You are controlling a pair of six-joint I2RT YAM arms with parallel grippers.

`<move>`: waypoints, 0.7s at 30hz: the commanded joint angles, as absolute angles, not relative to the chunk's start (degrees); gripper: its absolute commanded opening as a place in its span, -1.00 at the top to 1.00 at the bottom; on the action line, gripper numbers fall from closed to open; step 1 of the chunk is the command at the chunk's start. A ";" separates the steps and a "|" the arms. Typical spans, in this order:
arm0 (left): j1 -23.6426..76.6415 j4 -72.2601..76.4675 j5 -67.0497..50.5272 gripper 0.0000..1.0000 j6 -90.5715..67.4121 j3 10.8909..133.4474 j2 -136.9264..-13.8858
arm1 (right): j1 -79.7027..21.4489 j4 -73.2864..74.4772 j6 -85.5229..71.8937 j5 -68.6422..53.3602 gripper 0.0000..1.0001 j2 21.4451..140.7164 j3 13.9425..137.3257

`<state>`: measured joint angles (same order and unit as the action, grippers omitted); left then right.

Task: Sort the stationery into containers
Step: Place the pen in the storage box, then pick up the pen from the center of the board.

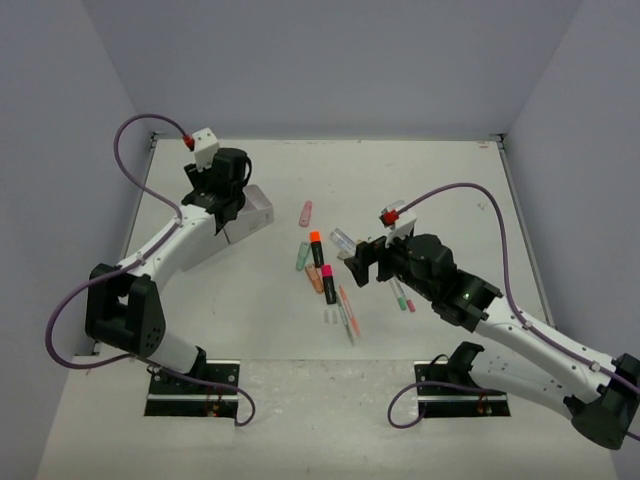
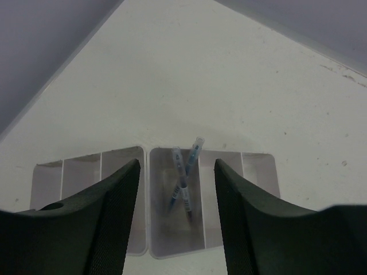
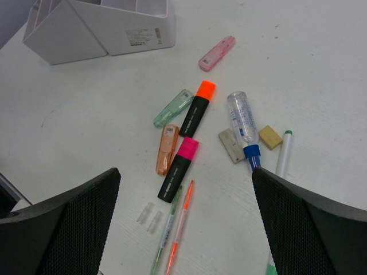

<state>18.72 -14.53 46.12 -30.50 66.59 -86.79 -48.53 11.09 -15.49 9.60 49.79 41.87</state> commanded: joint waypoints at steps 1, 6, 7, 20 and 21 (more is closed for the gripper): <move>18.31 -14.53 45.21 -0.16 -32.29 66.89 -81.27 | -47.15 9.60 -17.54 6.22 -0.98 51.99 43.75; 19.77 -19.60 38.32 -0.23 -31.86 68.41 -69.74 | -46.76 21.56 -24.61 5.43 -0.70 59.31 49.21; 21.04 -20.59 35.91 -0.27 -31.36 68.16 -65.81 | -46.76 27.78 -27.02 5.36 -0.51 63.46 51.03; 22.68 -25.15 10.62 -0.51 -28.77 55.03 -49.01 | -54.22 31.47 -36.85 5.17 0.32 74.79 46.73; 22.74 -24.94 9.99 -0.52 -28.55 54.67 -49.17 | -54.70 31.46 -36.91 5.25 0.36 75.81 46.95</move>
<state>22.54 -20.82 19.31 -30.59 59.62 -46.68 -52.51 31.25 -33.68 5.01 72.82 46.35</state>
